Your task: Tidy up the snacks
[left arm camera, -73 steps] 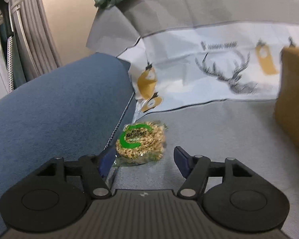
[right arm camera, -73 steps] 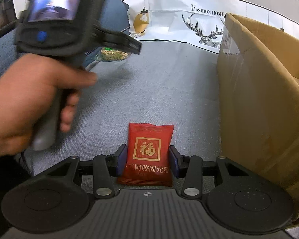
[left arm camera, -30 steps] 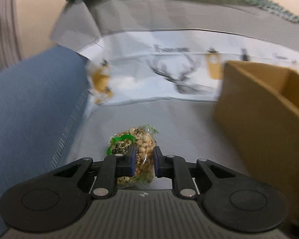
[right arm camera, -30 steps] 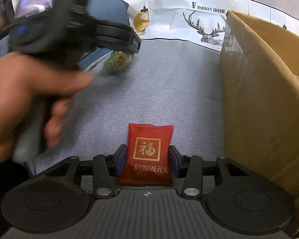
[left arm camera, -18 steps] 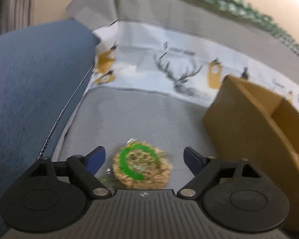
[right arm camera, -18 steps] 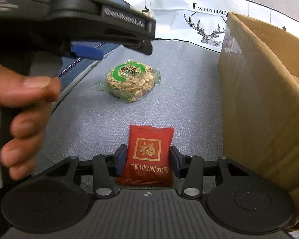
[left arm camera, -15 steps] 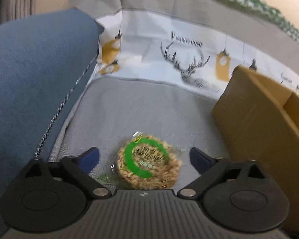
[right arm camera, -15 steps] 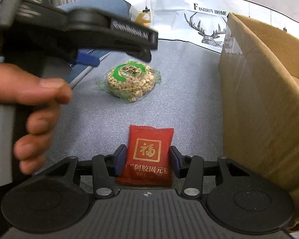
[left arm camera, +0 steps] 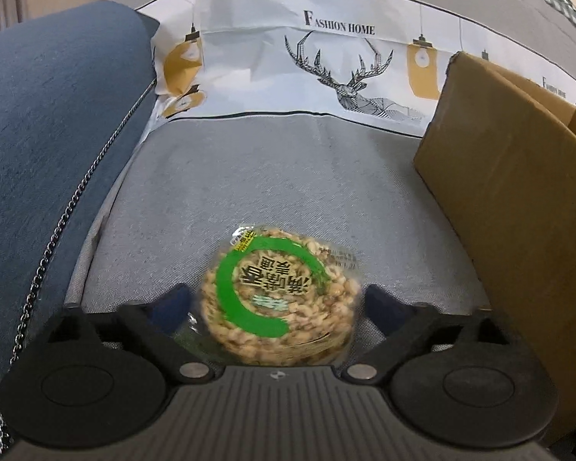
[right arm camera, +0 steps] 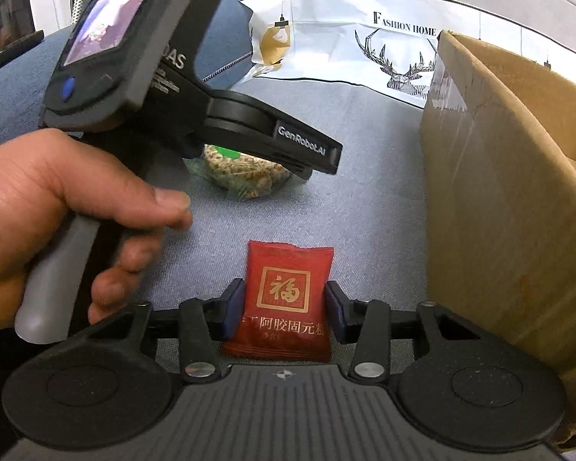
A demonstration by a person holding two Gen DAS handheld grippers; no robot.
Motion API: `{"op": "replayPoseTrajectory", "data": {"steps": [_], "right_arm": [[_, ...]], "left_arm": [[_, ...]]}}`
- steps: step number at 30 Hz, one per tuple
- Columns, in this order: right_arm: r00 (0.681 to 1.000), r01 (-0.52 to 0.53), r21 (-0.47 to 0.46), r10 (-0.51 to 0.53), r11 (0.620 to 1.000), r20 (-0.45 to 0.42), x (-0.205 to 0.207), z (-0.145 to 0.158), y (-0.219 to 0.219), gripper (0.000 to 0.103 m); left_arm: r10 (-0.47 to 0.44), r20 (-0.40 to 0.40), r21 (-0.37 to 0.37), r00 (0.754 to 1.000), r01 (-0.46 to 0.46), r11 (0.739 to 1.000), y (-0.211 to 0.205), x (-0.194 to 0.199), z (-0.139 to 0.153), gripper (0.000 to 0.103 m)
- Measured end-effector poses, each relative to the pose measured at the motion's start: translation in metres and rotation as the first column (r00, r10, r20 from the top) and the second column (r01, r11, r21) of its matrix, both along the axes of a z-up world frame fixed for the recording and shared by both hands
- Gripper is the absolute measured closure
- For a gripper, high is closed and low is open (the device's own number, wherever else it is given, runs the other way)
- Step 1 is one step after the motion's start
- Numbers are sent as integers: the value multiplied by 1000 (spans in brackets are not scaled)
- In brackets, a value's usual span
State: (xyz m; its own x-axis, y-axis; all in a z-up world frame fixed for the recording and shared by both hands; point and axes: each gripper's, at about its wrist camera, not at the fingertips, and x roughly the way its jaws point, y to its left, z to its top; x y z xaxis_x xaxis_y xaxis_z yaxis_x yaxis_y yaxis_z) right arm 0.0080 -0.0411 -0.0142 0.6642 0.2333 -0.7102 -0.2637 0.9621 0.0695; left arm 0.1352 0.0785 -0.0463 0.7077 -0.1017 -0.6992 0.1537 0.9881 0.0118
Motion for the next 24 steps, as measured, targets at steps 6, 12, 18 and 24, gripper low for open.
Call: {"op": "replayPoseTrajectory", "data": {"steps": [6, 12, 18, 24], "right_arm": [[999, 0, 17, -1, 1000, 42, -4, 4, -2, 57], [998, -2, -10, 3, 1000, 62, -7, 3, 1, 57], [999, -6, -34, 7, 999, 36, -7, -3, 4, 56], [999, -11, -20, 12, 1000, 53, -8, 0, 3, 58]], "left_arm": [[6, 32, -19, 999, -5, 1000, 3, -8, 10, 20], [43, 0, -45, 999, -43, 998, 10, -13, 15, 20], [56, -38, 5, 998, -55, 998, 6, -9, 6, 19], [75, 32, -41, 997, -74, 996, 15, -17, 18, 20]]}}
